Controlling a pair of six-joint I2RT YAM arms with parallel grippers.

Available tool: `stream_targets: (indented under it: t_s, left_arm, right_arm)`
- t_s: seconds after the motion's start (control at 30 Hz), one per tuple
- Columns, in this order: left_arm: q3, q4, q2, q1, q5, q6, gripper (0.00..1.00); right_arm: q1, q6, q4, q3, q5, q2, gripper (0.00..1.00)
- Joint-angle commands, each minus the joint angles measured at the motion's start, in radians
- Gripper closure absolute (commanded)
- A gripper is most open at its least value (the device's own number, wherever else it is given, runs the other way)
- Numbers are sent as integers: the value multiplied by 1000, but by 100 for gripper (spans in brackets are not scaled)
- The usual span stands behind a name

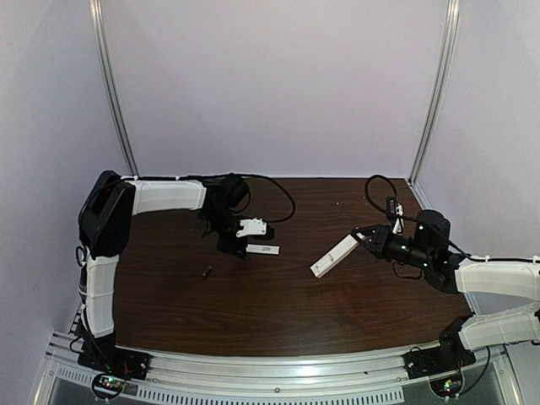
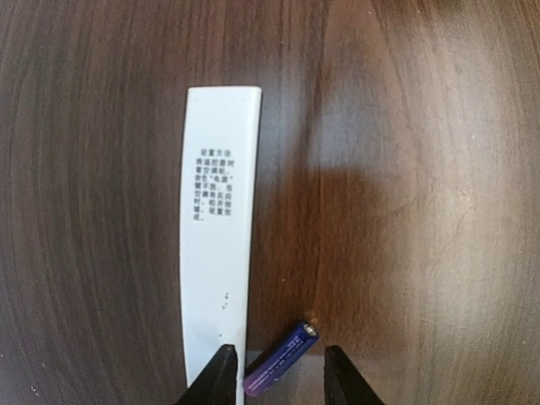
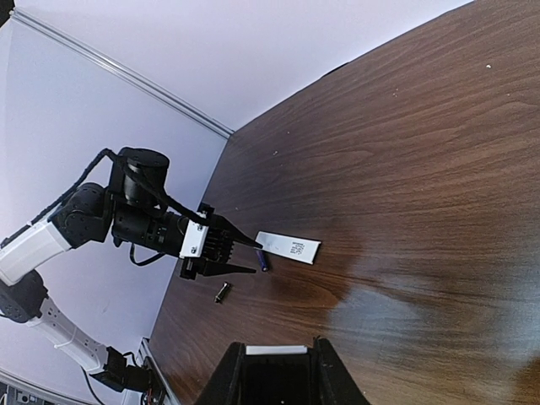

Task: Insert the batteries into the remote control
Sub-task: Pick up the battery from the center of the board.

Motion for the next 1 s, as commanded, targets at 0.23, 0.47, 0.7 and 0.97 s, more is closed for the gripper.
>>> stream_targets:
  t_s: [0.23, 0.47, 0.7, 0.97]
  left_arm:
    - [20, -40, 52, 3, 5, 33, 72]
    - [6, -80, 46, -20, -12, -2, 87]
    - [-5, -98, 15, -79, 15, -169, 99]
    - [-23, 115, -182, -82, 45, -402, 100]
  right_arm:
    - [-11, -6, 35, -11, -9, 1, 100]
    - [-11, -5, 40, -11, -9, -1, 100]
    - [-11, -11, 23, -14, -1, -27, 100]
    - [-10, -10, -3, 1, -19, -29, 100]
